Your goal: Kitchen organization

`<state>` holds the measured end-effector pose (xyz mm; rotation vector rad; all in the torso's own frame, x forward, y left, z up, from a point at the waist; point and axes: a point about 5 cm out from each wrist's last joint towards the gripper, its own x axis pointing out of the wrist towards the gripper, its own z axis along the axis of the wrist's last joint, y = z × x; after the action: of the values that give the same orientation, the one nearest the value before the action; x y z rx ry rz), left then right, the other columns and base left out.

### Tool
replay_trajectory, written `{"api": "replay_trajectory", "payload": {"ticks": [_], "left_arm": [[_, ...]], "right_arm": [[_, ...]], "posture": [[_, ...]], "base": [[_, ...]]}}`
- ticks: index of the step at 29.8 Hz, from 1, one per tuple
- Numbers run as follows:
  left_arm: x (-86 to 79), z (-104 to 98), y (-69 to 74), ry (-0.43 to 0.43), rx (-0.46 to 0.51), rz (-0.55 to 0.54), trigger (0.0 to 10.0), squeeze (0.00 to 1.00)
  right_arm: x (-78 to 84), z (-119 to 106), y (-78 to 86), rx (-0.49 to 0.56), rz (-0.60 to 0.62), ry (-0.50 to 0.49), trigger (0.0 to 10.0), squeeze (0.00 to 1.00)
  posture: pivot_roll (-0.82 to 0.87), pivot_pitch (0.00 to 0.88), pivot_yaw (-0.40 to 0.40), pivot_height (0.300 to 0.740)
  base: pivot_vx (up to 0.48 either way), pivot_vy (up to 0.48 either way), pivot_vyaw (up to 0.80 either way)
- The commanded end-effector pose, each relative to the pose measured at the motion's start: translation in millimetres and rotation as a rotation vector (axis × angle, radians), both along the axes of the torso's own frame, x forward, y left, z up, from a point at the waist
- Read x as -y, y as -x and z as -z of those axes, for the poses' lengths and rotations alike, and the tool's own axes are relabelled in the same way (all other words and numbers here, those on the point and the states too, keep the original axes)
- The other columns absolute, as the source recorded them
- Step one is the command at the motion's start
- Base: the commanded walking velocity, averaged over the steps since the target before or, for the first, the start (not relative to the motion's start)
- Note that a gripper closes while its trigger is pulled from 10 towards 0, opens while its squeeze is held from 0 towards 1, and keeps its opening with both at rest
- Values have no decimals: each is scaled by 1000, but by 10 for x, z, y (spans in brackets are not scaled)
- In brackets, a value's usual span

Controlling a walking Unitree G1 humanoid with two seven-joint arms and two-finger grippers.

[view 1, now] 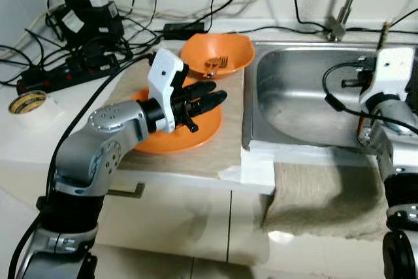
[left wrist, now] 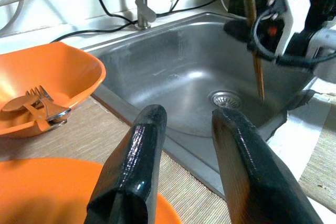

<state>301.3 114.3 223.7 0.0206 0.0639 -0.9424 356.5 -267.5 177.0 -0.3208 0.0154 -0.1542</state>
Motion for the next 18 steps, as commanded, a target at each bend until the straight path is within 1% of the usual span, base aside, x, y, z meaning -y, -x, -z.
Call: {"api": "replay_trajectory", "payload": {"ticks": [1,2,3,4,5,8,10,12,13,14,16,18], "left_arm": [[-13,-45,3,-10,12,2,10000,0],[-12,-46,1,-11,12,1,10000,0],[-12,-46,1,-11,12,1,10000,0],[-12,-48,-2,-10,13,-1,10000,0],[-10,-48,-2,-9,13,-1,10000,0],[-10,-48,-3,-8,14,-4,10000,0],[-9,-47,-2,-8,13,-4,10000,0],[-7,-46,-2,-7,13,-6,10000,0],[-7,-46,-2,-7,13,-6,10000,0],[-6,-44,-2,-6,13,-6,10000,0],[-2,-43,-2,-5,13,-7,10000,0],[-1,-42,-4,-4,14,-9,10000,0]], "right_arm": [[-58,-64,-58,-2,-43,84,10000,0],[-72,-15,-66,-36,-56,141,10000,0],[-72,-15,-66,-36,-56,141,10000,0],[-81,68,-78,-84,-83,226,10000,0],[-79,99,-85,-103,-93,270,10000,0],[-94,144,-96,-146,-132,365,10000,0],[-95,150,-102,-153,-140,374,10000,0],[-94,153,-114,-165,-150,425,10000,0],[-94,153,-114,-165,-150,425,10000,0],[-94,161,-119,-176,-156,461,10000,0],[-101,216,-119,-215,-186,565,10000,0],[-105,278,-114,-246,-216,631,10000,0]], "posture": [[16,0,85,736],[18,0,84,736],[18,0,84,736],[19,0,83,736],[19,0,82,736],[18,0,81,736],[18,0,79,736],[17,0,78,736],[17,0,78,736],[17,0,77,736],[17,0,76,736],[17,0,76,736]], "base": [[0,0,0],[0,0,0],[0,0,0],[0,0,0],[0,0,0],[0,0,0],[0,0,0],[0,0,0],[0,0,0],[0,0,0],[0,0,0],[0,0,0]]}}
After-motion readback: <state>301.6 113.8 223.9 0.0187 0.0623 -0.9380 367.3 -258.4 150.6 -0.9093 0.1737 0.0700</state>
